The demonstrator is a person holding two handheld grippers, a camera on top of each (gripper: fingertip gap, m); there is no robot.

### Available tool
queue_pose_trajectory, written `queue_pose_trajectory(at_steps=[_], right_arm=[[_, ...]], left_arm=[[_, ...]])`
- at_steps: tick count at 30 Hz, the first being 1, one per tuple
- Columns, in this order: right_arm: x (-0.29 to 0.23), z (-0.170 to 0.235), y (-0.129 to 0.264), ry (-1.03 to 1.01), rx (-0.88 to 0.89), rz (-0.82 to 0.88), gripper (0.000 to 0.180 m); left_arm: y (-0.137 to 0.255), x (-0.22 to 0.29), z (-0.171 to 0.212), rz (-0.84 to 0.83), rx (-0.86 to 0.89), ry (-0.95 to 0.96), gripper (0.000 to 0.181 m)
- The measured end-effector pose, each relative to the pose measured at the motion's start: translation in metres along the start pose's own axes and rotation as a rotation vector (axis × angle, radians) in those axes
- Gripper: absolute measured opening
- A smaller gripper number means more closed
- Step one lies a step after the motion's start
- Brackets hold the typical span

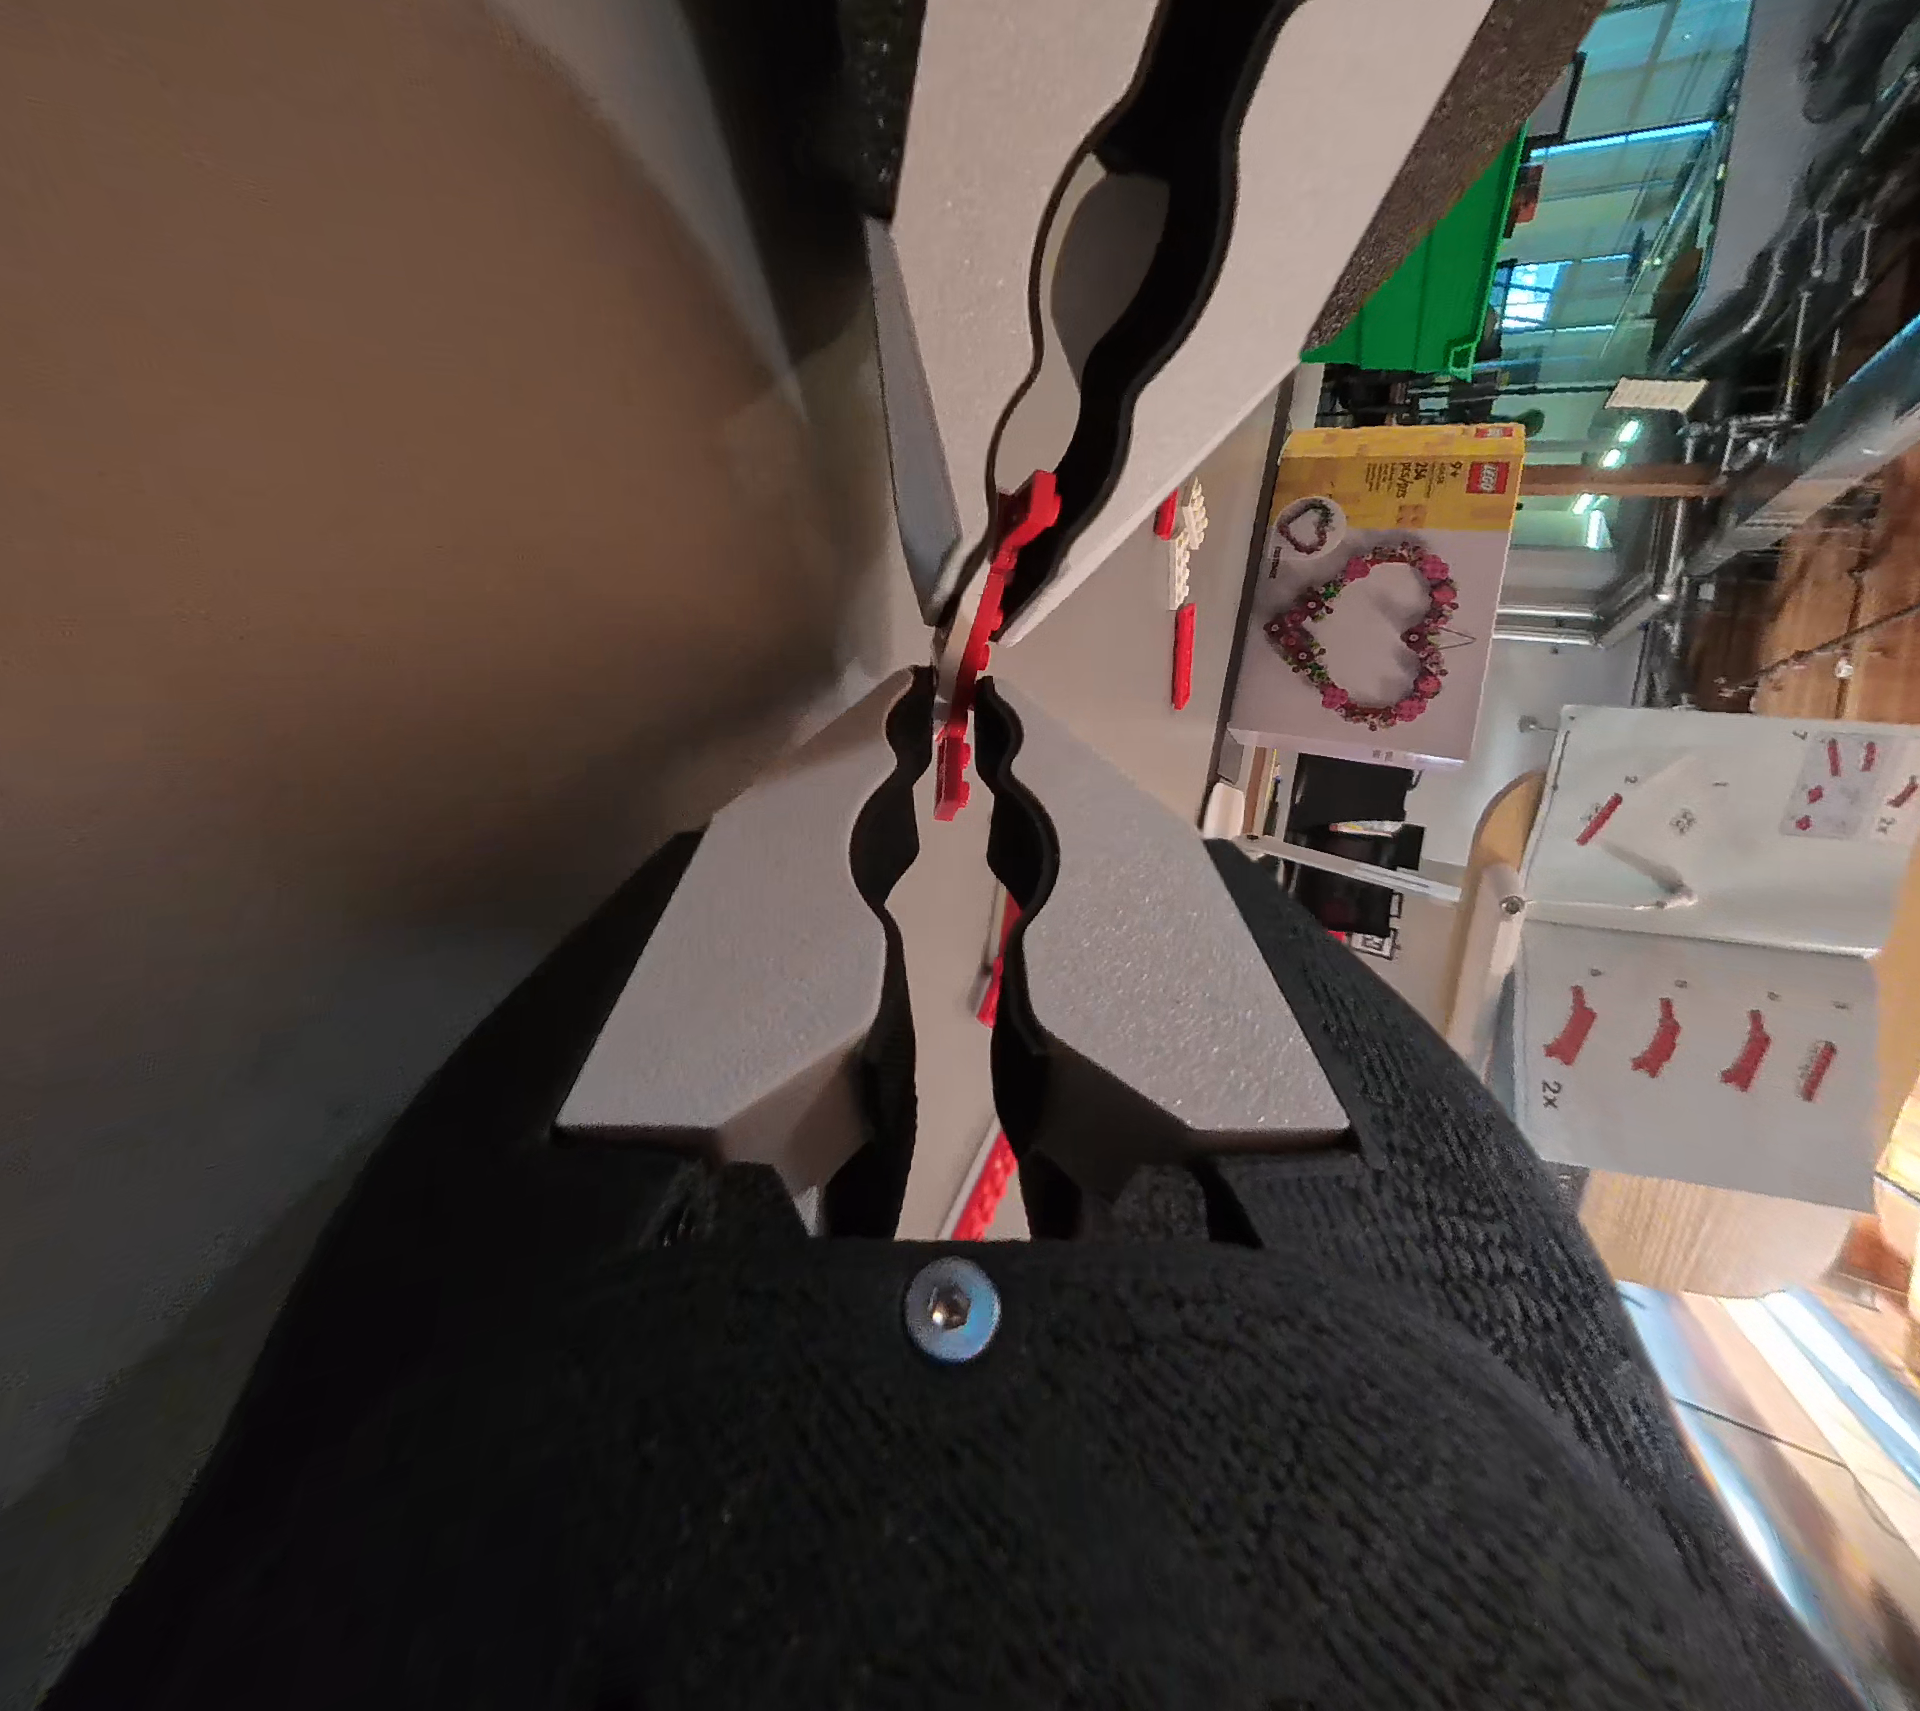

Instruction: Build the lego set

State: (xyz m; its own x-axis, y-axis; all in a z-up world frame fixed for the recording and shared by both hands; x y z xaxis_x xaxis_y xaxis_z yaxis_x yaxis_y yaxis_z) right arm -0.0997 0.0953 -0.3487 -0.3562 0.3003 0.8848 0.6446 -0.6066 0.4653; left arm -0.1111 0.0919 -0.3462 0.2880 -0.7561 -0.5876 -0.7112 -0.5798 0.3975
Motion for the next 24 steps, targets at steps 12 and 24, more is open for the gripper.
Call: queue_pose_trajectory(at_steps=[12,24], right_arm=[[-0.002,0.011,-0.001,-0.432,0.055,-0.086,0.028],[0.006,0.016,-0.001,-0.436,0.055,-0.119,0.004]], left_arm=[[-0.001,-0.006,0.007,-0.059,-0.041,-0.074,0.006],[0.001,-0.012,0.004,-0.130,-0.012,-0.141,0.006]])
Point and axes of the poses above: each gripper's, where its closed fingertips meet, y back along the fingers, z out of its underside, x = y × z across the jaws, the point moved 1 cm from there along y, back along the fingers, and after that the axes turned 10 degrees about y, right-handed, at the moved point
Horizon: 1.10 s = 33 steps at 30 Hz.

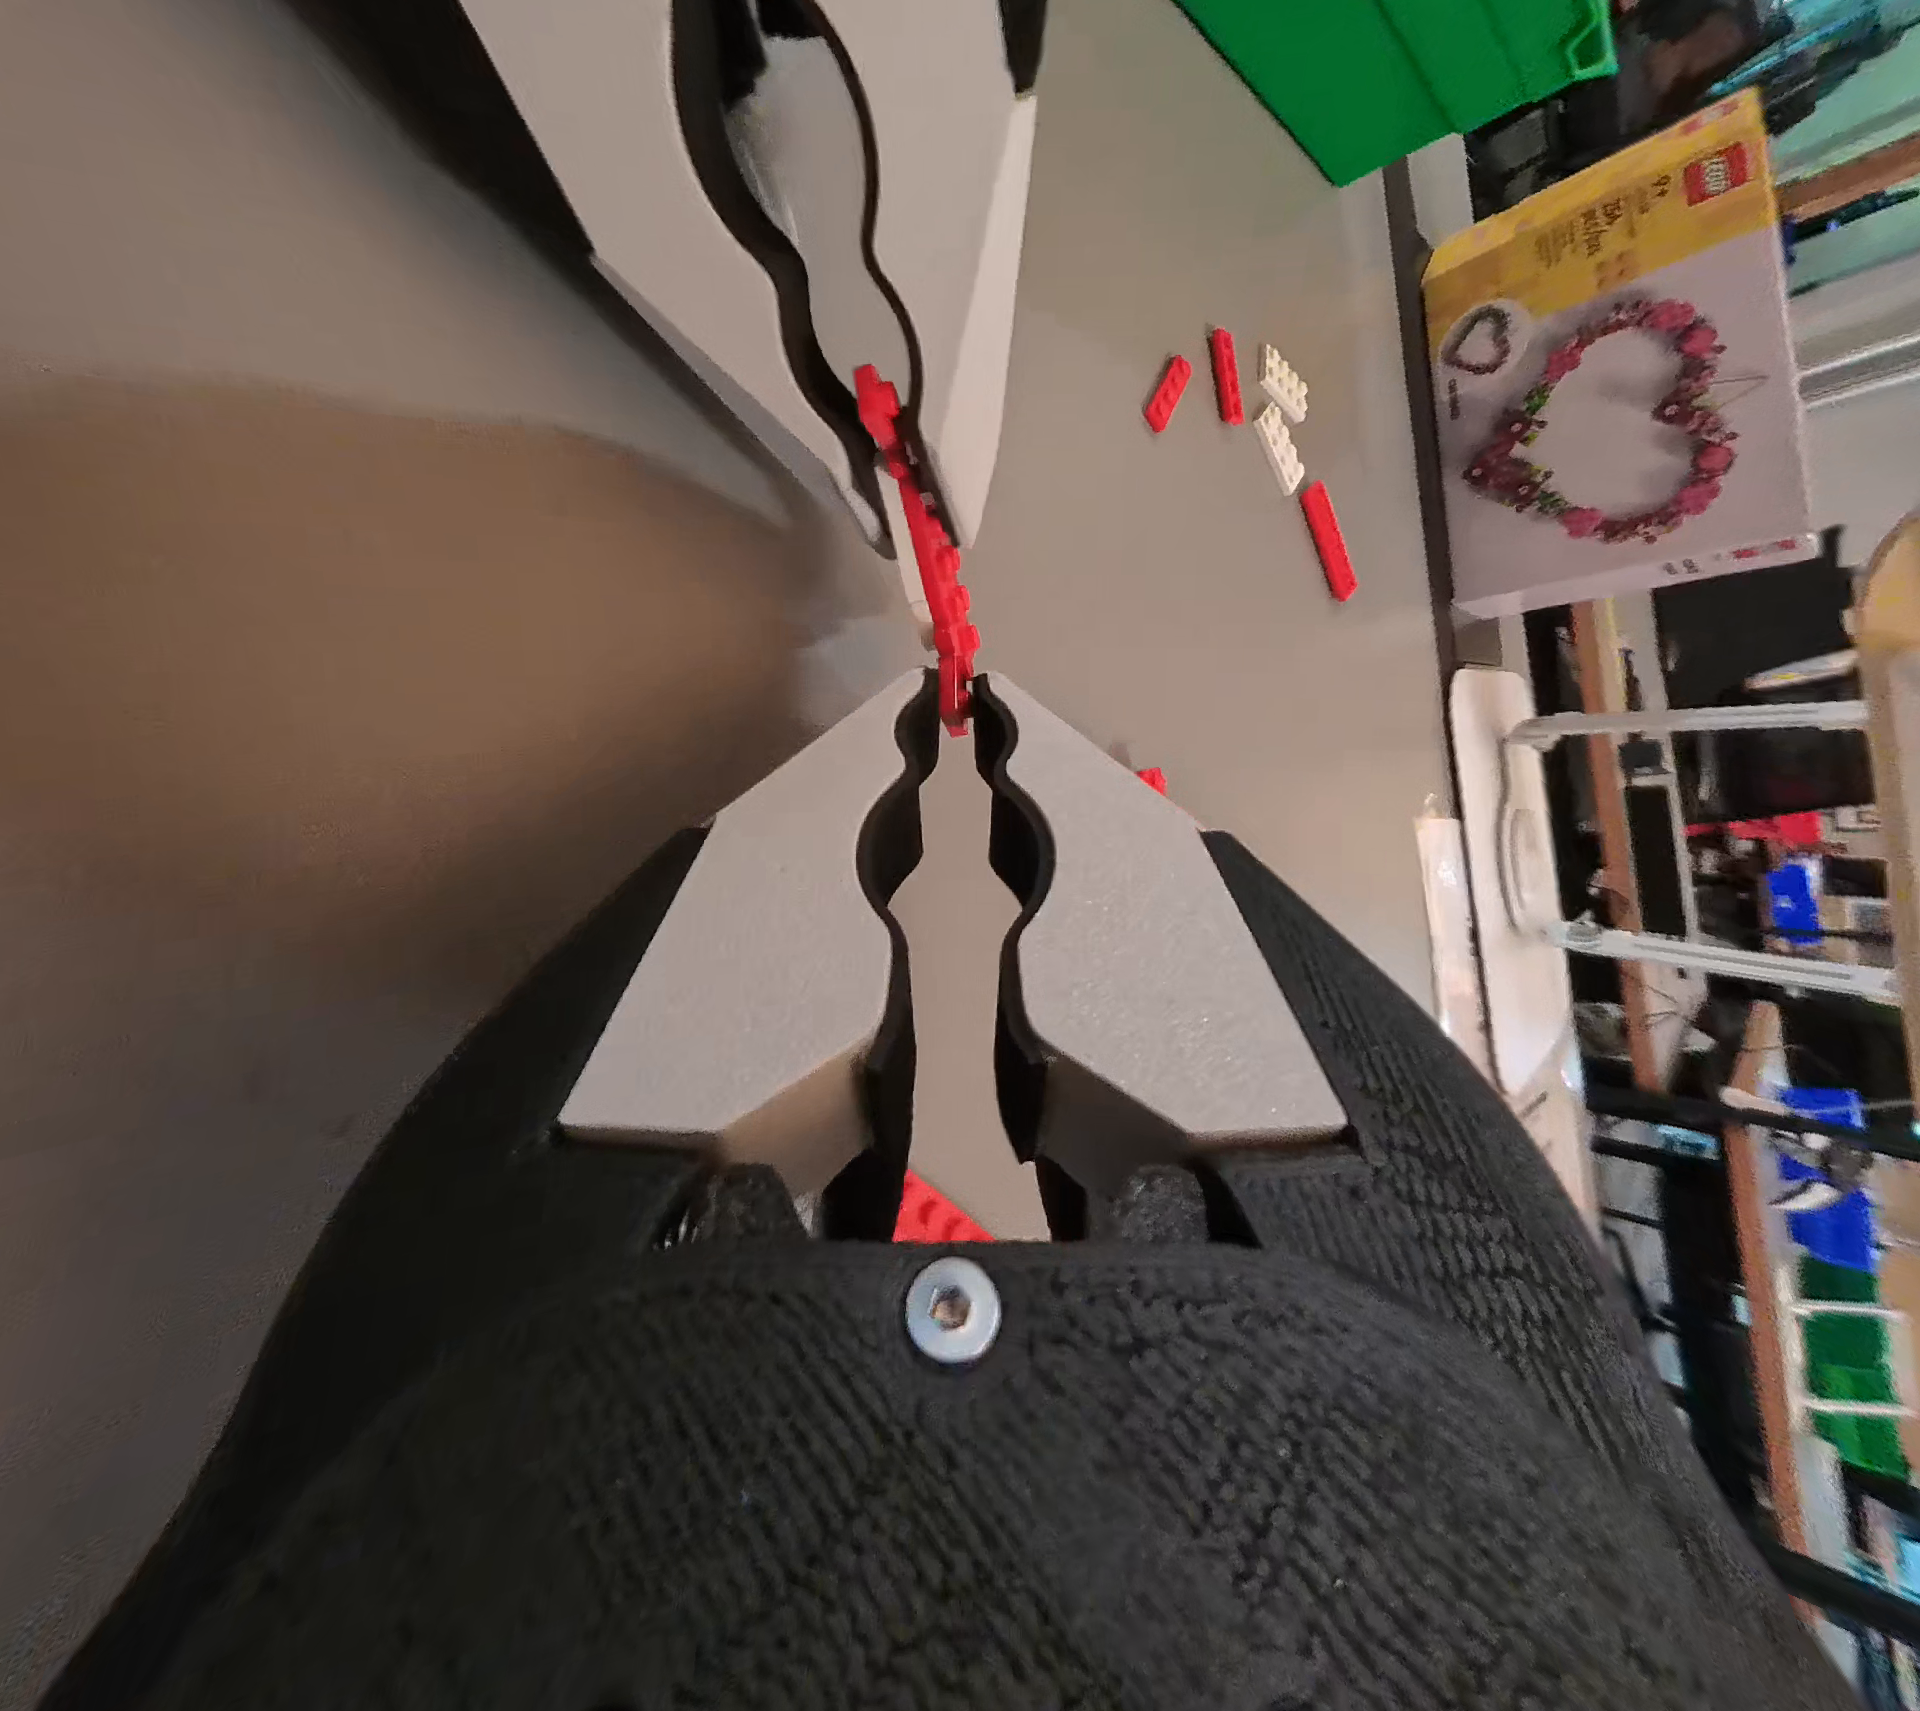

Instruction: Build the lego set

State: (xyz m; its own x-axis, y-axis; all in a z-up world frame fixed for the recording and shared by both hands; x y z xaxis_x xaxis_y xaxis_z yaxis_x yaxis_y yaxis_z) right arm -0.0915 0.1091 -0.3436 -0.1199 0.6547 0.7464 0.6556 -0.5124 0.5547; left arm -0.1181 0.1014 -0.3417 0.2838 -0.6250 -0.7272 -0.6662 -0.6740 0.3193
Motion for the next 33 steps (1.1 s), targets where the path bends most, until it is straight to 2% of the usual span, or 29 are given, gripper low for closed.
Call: queue_pose_trajectory(at_steps=[4,10,16,20,24,28,31,33], right_arm=[[0.008,0.011,-0.005,0.037,-0.069,0.047,0.003],[0.014,0.034,-0.014,0.143,-0.202,0.094,0.003],[0.010,0.036,-0.019,0.257,-0.227,0.092,0.005],[0.008,0.032,-0.017,0.270,-0.202,0.056,0.011],[0.007,0.026,-0.008,0.133,-0.148,-0.041,0.031],[0.008,0.021,0.007,-0.137,-0.037,-0.152,0.042],[0.034,0.033,0.018,-0.321,0.059,-0.054,0.042],[0.066,0.054,0.028,-0.420,0.119,0.136,0.042]], left_arm=[[0.002,-0.014,-0.005,-0.086,0.043,0.067,0.012],[0.014,-0.034,-0.005,-0.102,0.123,0.338,0.029],[0.024,-0.061,0.006,-0.210,0.150,0.506,0.027],[0.026,-0.071,0.015,-0.247,0.141,0.583,0.033],[0.028,-0.076,0.020,-0.268,0.140,0.631,0.035],[0.031,-0.083,0.025,-0.305,0.139,0.664,0.036],[0.035,-0.089,0.026,-0.342,0.151,0.680,0.037],[0.039,-0.095,0.027,-0.385,0.168,0.681,0.036]])
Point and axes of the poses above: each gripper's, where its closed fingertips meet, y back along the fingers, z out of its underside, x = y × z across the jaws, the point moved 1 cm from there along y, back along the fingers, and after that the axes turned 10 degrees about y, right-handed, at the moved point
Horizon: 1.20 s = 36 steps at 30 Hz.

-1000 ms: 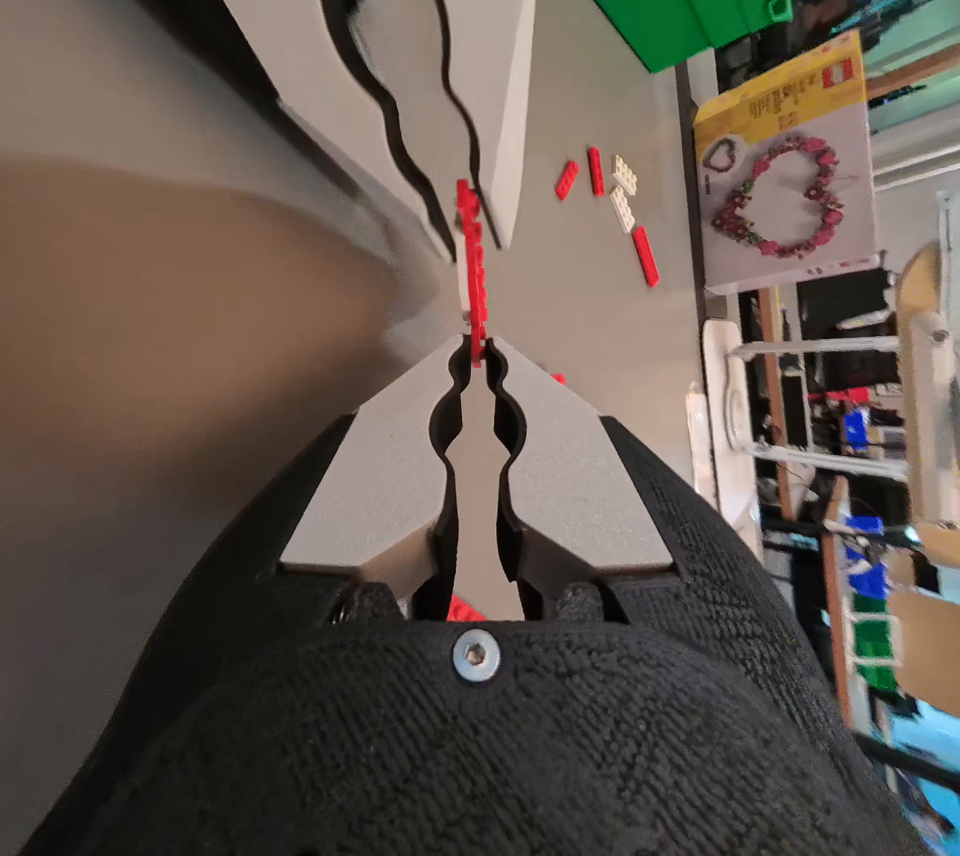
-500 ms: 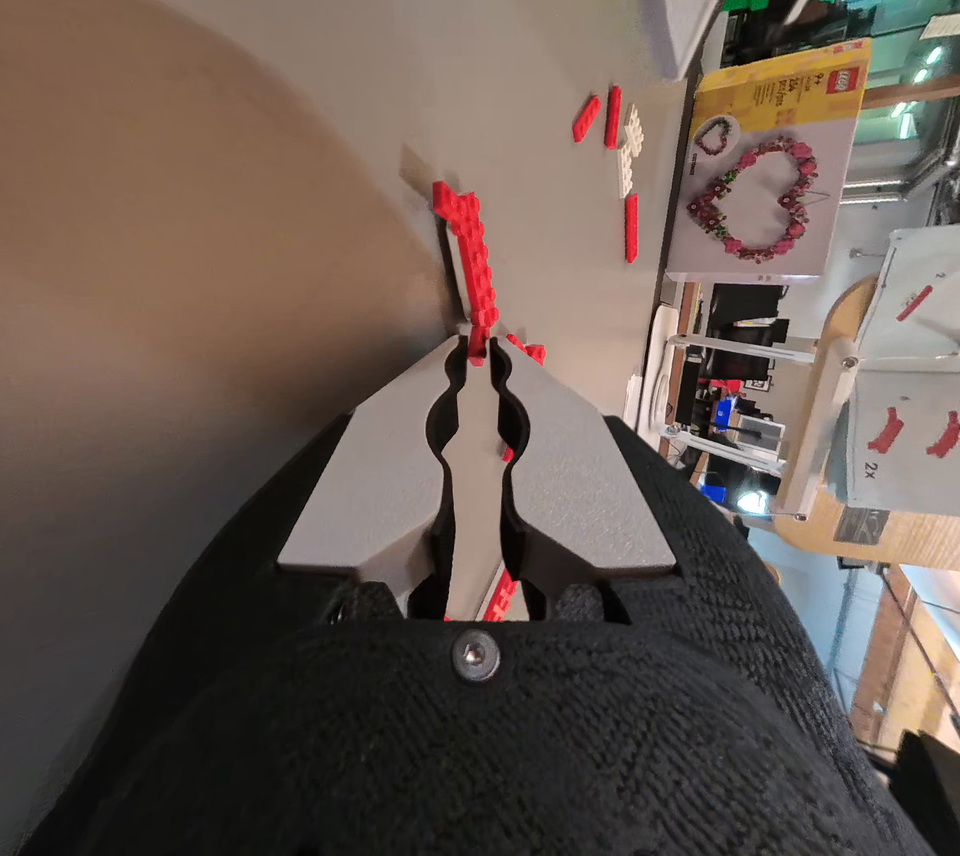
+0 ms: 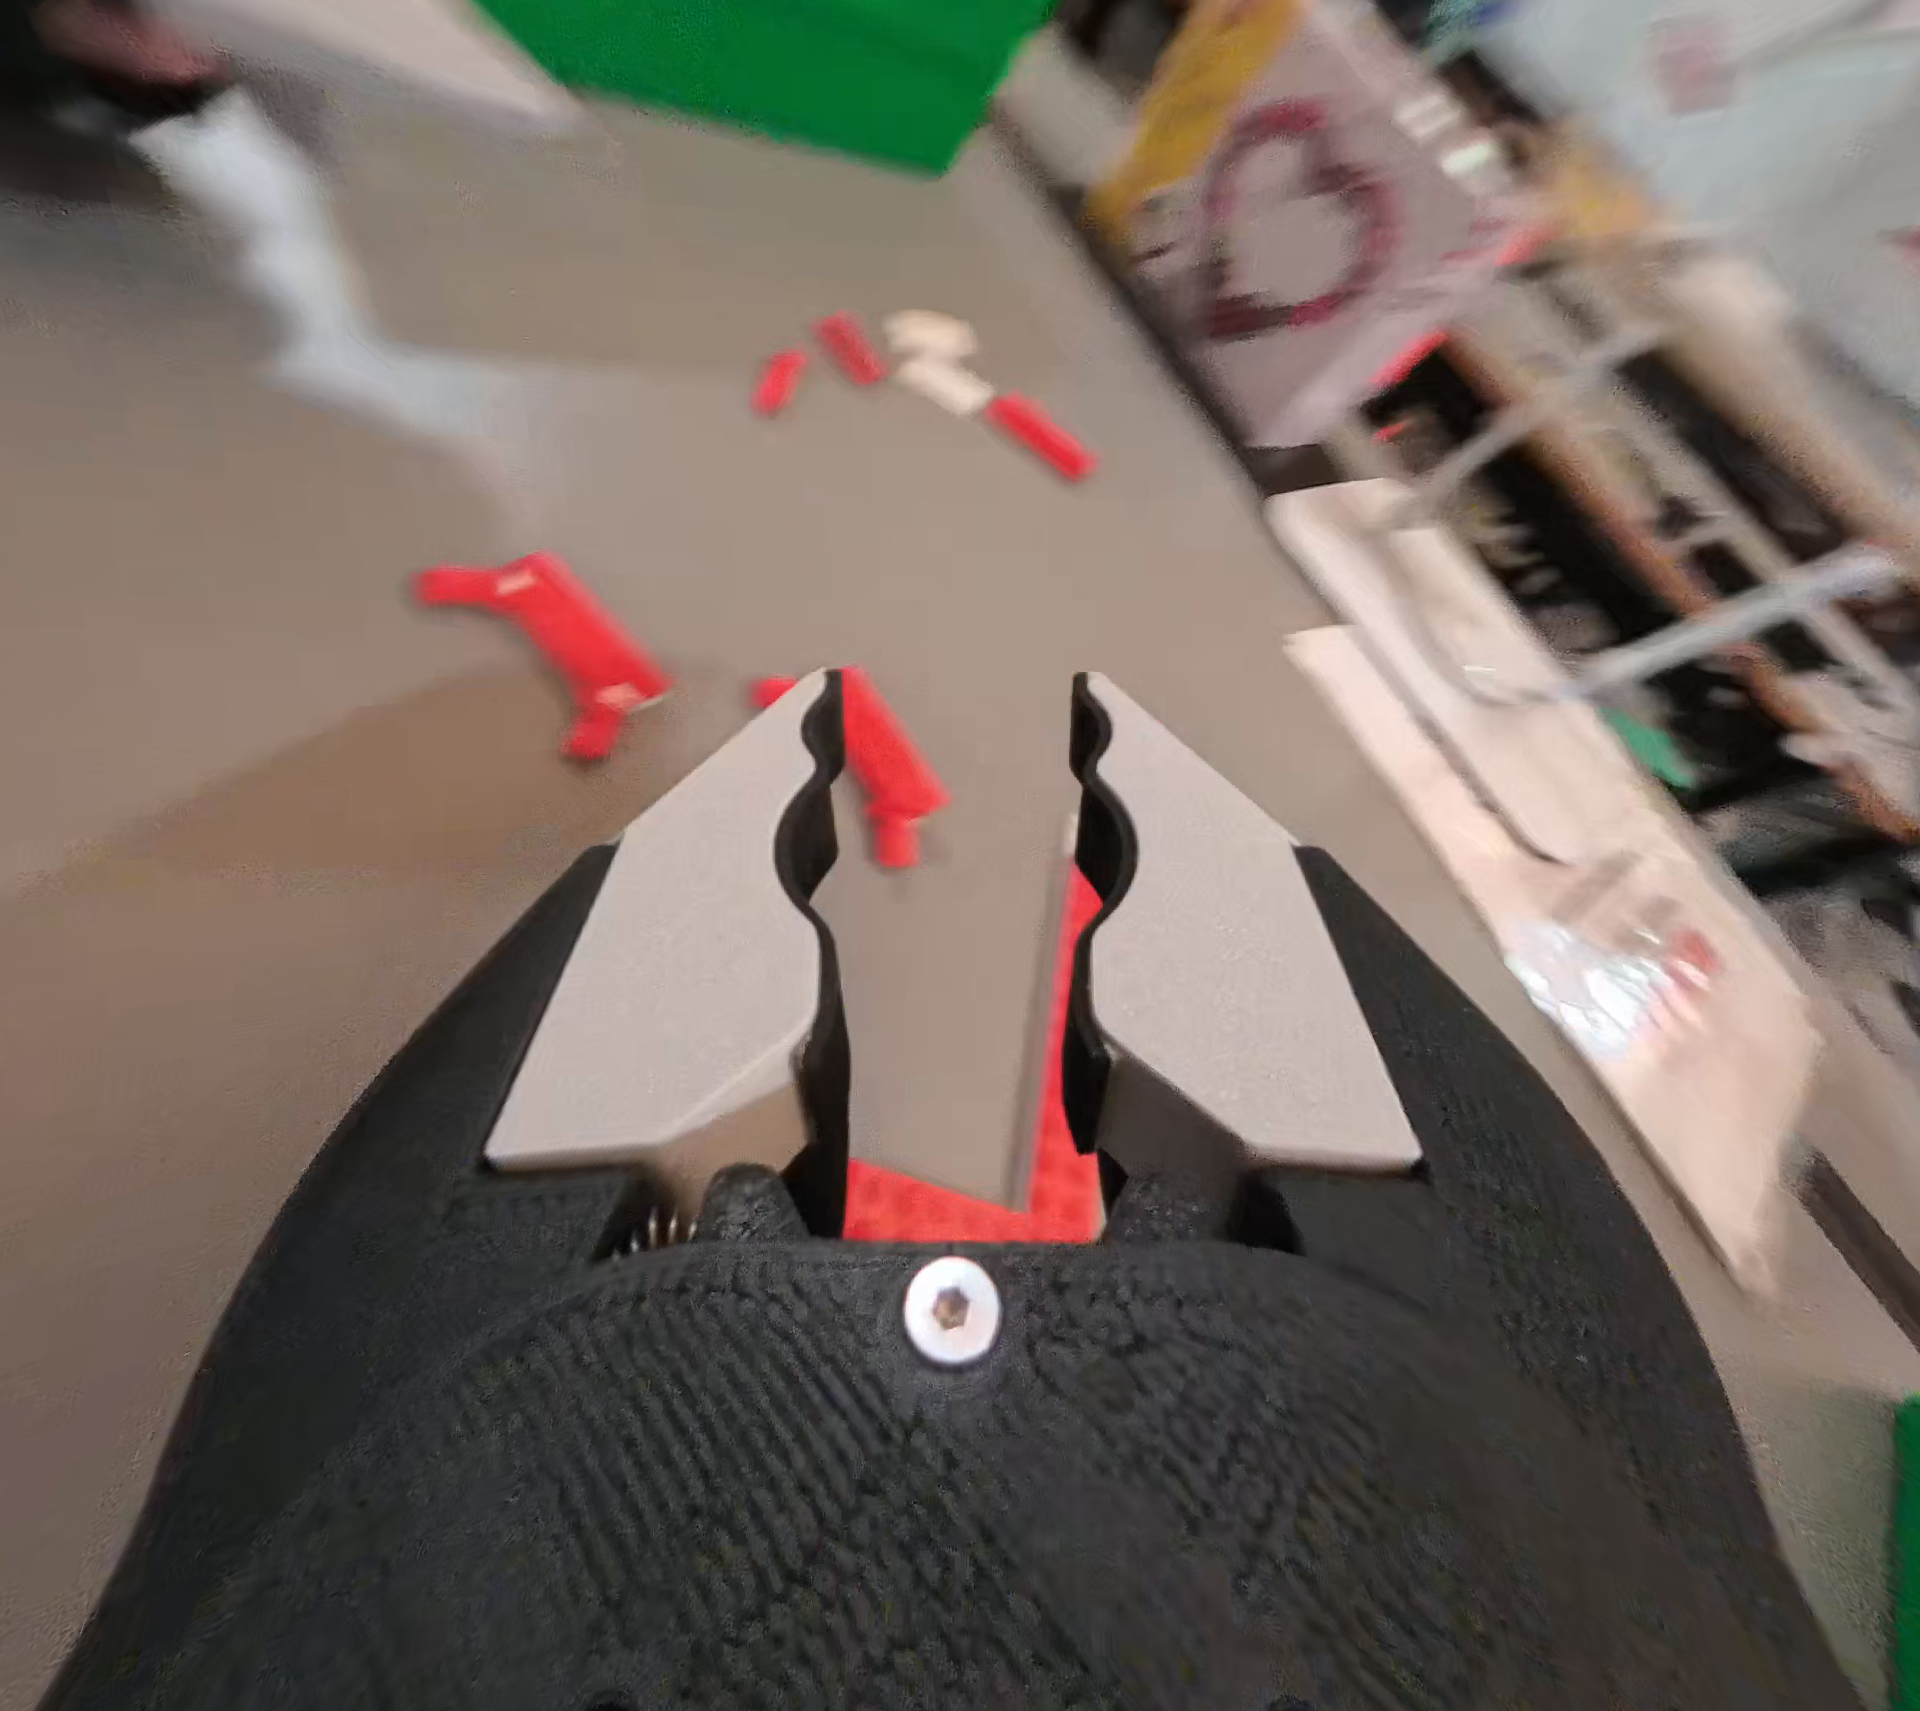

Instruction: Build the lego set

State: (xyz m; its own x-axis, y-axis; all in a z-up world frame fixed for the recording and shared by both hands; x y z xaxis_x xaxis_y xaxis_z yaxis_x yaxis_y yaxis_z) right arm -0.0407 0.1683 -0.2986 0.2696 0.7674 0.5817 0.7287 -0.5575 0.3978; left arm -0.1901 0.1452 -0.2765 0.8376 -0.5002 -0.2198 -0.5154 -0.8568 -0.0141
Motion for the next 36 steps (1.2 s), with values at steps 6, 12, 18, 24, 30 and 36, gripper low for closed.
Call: queue_pose_trajectory(at_steps=[6,12,18,24,30,36], right_arm=[[0.097,0.037,0.042,-0.188,0.243,0.533,0.042],[0.130,0.057,0.056,-0.245,0.388,0.698,0.046],[0.137,0.052,0.034,-0.175,0.432,0.632,0.058],[0.150,0.049,0.012,-0.137,0.474,0.575,0.061],[0.174,0.060,-0.008,-0.126,0.461,0.573,0.054],[0.185,0.067,-0.025,-0.130,0.441,0.541,0.043]], left_arm=[[0.006,-0.013,-0.013,-0.054,0.092,0.044,0.038],[0.005,-0.012,-0.016,-0.061,0.145,-0.004,0.049],[0.010,-0.021,-0.041,-0.148,0.314,-0.001,0.071],[-0.007,-0.029,-0.036,-0.228,0.283,-0.025,0.107],[-0.028,-0.043,-0.033,-0.305,0.278,0.021,0.107],[-0.046,-0.063,-0.031,-0.397,0.283,0.045,0.097]])
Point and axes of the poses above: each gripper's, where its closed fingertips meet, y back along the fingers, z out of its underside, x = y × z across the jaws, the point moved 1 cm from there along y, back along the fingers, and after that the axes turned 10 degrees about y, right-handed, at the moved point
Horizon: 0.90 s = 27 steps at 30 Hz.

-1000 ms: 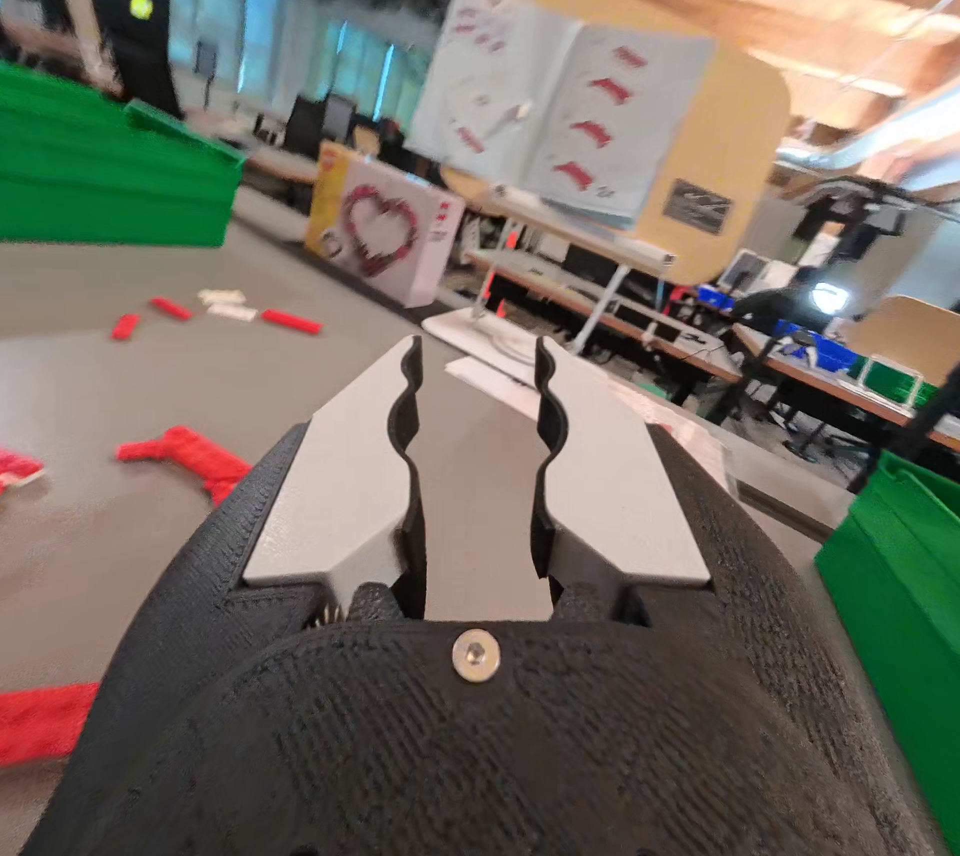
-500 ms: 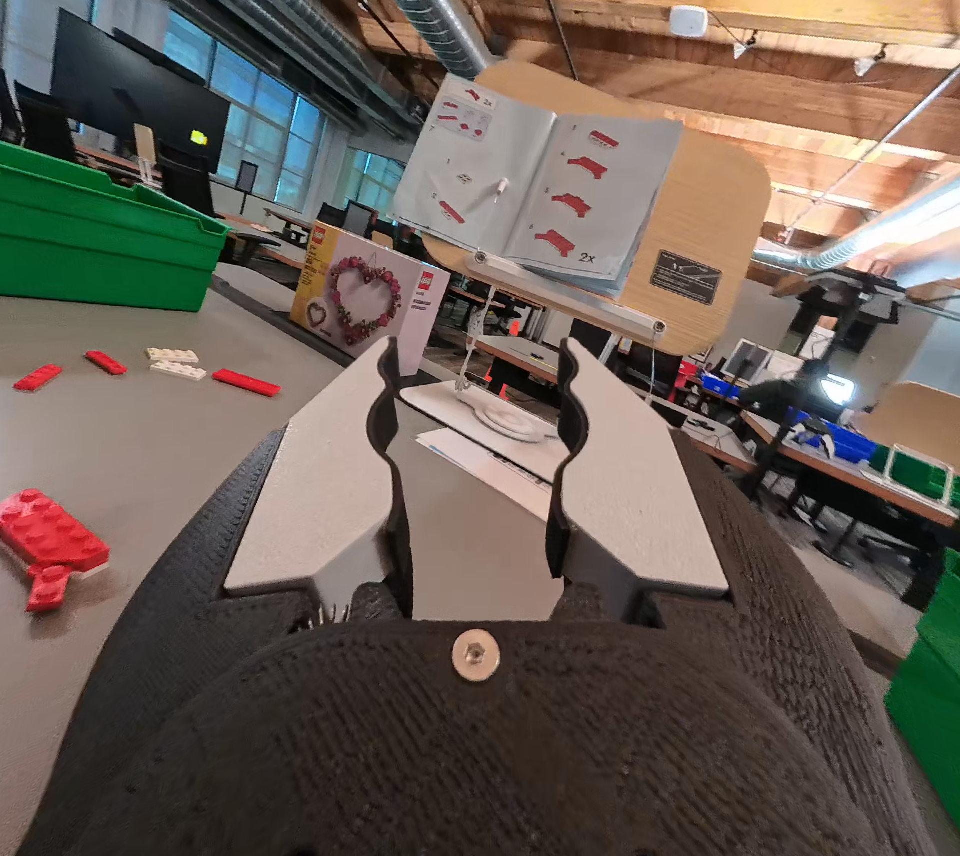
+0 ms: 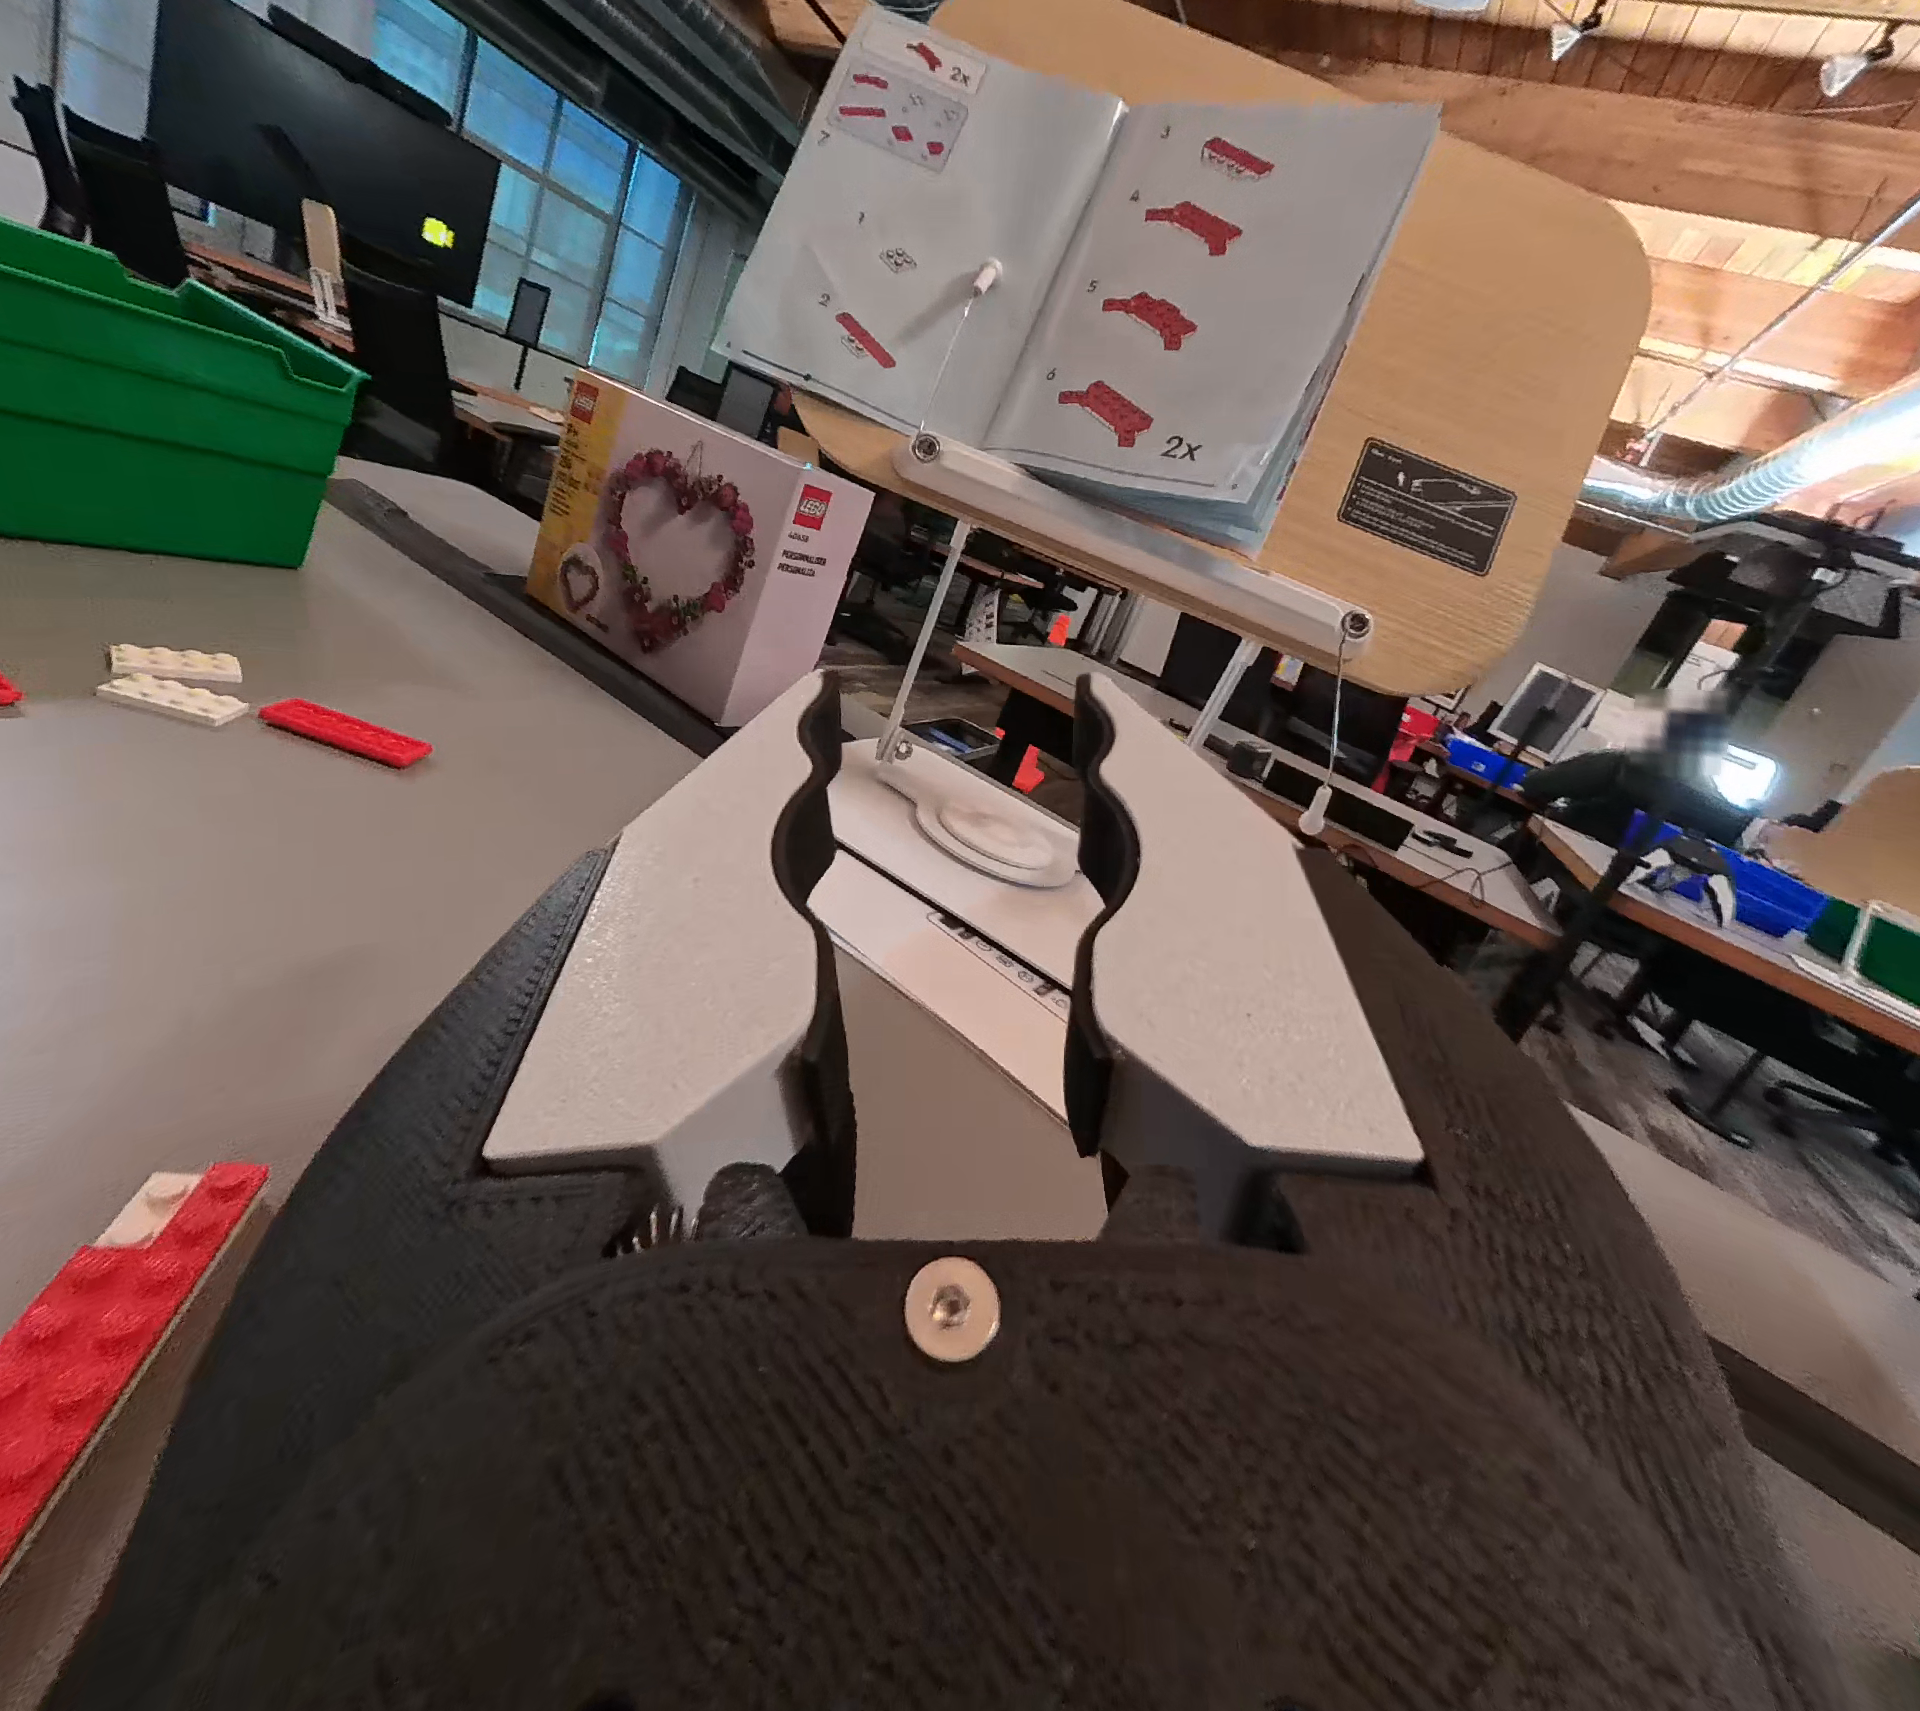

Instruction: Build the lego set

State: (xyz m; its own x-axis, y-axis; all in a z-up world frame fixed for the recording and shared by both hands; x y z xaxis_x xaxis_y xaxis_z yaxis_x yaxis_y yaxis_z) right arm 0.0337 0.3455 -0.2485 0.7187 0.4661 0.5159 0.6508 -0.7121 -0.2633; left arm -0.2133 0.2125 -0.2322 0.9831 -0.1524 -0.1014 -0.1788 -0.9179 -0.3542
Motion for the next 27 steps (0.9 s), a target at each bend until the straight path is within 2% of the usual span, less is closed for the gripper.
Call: queue_pose_trajectory(at_steps=[3,7,16,23,27], right_arm=[[0.000,0.002,-0.002,-0.010,0.001,-0.011,0.041],[0.000,-0.001,0.000,-0.010,0.013,-0.011,0.037],[-0.009,-0.006,0.002,0.056,0.022,-0.043,0.031],[-0.008,-0.003,0.003,0.044,0.012,-0.042,0.029],[-0.007,-0.003,0.004,0.050,0.006,-0.040,0.028]], left_arm=[[-0.005,-0.006,0.003,-0.029,-0.008,0.004,0.092],[0.000,-0.010,0.008,-0.013,-0.069,0.035,0.075],[0.017,-0.026,0.049,0.044,-0.442,0.157,0.048],[0.030,-0.030,0.036,0.068,-0.462,0.327,0.040],[0.040,-0.022,0.010,0.062,-0.426,0.374,0.044]])
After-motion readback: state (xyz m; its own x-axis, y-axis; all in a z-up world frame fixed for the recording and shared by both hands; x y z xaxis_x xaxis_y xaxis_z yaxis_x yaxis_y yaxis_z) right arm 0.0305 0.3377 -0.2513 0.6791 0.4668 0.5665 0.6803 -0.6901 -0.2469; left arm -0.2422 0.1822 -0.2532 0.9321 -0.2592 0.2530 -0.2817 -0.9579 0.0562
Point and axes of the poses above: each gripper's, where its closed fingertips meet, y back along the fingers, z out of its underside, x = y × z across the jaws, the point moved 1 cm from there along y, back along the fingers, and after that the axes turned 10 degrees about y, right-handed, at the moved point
